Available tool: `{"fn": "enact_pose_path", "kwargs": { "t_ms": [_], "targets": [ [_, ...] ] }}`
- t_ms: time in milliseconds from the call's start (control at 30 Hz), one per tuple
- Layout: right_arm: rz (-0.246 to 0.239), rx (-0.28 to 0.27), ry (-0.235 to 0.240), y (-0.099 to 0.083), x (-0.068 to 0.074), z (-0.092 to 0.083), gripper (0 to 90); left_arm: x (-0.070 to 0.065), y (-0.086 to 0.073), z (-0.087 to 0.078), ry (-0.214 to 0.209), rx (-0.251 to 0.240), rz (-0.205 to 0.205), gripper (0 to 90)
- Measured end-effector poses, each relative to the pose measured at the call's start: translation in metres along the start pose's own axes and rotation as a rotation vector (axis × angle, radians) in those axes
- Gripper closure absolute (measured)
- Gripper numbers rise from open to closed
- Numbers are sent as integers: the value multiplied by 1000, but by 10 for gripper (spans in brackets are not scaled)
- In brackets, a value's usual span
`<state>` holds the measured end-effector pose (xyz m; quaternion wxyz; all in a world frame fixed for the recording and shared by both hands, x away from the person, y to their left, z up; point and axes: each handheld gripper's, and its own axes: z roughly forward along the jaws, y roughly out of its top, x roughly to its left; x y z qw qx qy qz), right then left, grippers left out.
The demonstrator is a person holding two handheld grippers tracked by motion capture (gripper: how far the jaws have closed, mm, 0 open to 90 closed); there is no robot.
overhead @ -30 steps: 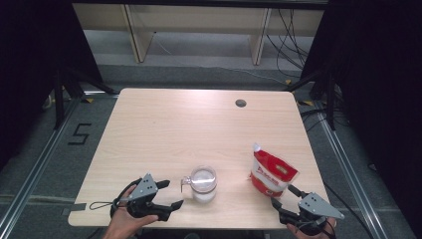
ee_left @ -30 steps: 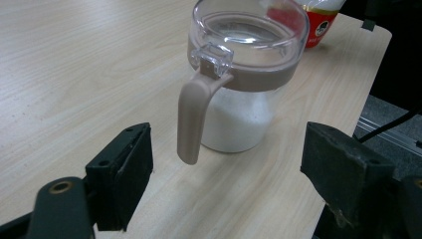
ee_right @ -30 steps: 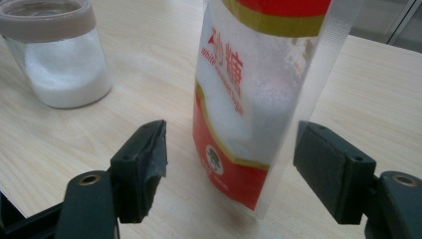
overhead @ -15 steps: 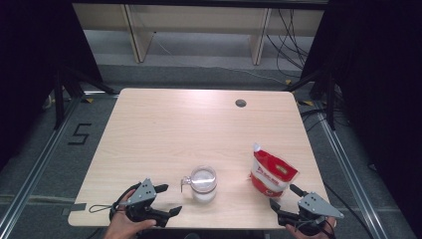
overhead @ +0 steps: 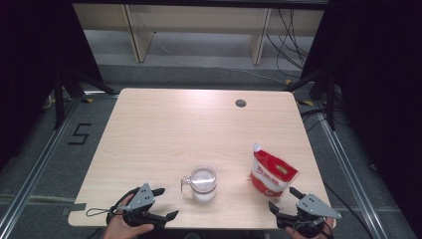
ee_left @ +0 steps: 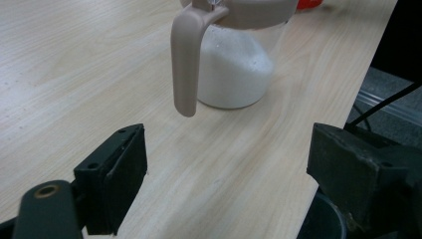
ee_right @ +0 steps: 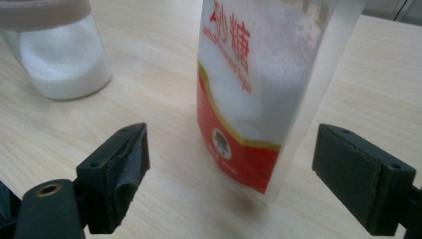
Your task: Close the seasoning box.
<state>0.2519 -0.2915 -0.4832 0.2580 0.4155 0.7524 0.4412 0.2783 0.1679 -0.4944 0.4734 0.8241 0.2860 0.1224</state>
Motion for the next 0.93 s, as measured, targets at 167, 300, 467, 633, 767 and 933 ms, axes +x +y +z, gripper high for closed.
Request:
{"fn": "enact_pose_path", "kwargs": {
  "t_ms": [167, 300, 467, 633, 767, 933],
  "targets": [
    [0, 21, 1, -2, -1, 2, 159, 0, -2, -1, 12, 32, -11, 157],
    [6, -1, -20, -1, -1, -2, 163, -1, -1, -1, 6, 27, -16, 157],
    [4, -3, -15, -2, -2, 0, 164, 1, -1, -1, 24, 49, -2, 157],
    [32, 13, -13, -3, -1, -1, 165, 0, -2, 1, 5, 26, -17, 157],
    [12, 4, -21, -3, -4, -1, 165, 0, -2, 1, 6, 31, -18, 157],
    [-7, 27, 5, -4, -10, 2, 168, 1, -1, 1, 3, 37, -10, 157]
  ]
}}
